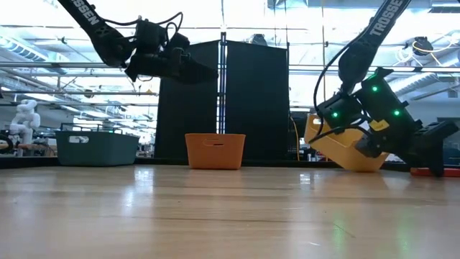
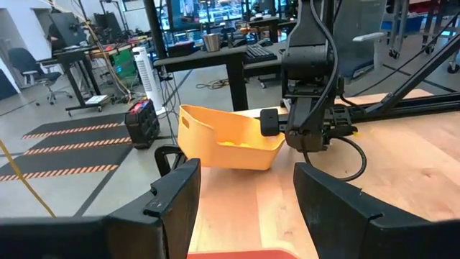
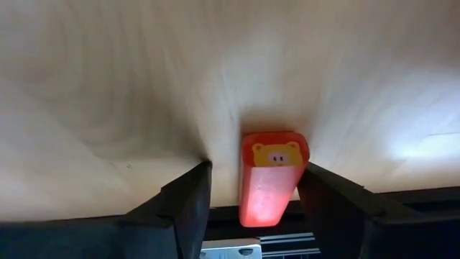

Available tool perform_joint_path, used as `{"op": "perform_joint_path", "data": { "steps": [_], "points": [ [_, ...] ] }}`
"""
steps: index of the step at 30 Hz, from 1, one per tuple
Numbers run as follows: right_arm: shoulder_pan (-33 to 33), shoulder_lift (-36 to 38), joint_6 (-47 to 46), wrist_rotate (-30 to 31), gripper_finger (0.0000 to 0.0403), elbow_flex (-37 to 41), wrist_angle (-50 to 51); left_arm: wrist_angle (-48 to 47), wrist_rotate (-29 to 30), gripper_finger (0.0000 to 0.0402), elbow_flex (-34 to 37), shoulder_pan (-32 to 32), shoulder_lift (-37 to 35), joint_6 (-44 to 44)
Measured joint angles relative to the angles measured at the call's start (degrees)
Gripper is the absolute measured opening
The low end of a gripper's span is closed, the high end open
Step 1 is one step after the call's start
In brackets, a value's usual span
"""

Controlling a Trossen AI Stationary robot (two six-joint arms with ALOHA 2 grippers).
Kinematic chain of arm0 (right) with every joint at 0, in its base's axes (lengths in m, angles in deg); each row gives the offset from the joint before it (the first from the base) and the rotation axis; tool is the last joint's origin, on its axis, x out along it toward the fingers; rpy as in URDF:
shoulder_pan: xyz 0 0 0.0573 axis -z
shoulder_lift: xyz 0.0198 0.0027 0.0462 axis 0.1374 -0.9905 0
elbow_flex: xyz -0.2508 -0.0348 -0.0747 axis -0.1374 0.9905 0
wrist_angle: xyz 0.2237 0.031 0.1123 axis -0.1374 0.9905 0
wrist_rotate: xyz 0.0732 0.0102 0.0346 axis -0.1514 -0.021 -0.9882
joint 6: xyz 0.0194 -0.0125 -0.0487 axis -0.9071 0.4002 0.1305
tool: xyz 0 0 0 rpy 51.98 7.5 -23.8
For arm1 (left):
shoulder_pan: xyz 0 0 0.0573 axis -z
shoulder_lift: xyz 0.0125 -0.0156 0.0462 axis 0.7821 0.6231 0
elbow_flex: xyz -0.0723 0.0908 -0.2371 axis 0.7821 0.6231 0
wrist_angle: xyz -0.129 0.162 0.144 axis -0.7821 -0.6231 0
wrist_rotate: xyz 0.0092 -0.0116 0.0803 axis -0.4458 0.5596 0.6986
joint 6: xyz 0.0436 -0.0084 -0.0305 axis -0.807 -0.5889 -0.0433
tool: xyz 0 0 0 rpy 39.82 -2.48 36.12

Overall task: Sort blocks
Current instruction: Adjust the yellow bin

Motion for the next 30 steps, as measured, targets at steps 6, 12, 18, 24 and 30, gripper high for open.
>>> {"op": "perform_joint_path", "data": {
  "steps": [6,12,18,24,30],
  "points": [
    [-1.6,-0.1,-2.0,-1.3,0.0199,-4.1,0.7,0.0,0.0,0.0221,0.0,0.0,0.0,0.0],
    [-1.7,-0.1,-4.8,-5.1,0.0199,-9.6,1.8,0.0,0.0,0.0221,0.0,0.0,0.0,0.0],
    [-1.7,-0.1,-8.2,-4.8,0.0199,-16.2,5.8,0.0,0.0,0.0221,0.0,0.0,0.0,0.0],
    [-1.7,-0.1,-9.3,-11.6,0.0199,-26.4,12.1,-0.1,0.0,0.0221,0.0,0.0,0.0,0.1],
    [-1.3,0.1,-1.5,-8.7,0.0189,-33.7,-6.6,-0.1,-0.1,0.0221,0.0,0.0,0.0,0.2]
  ]
}}
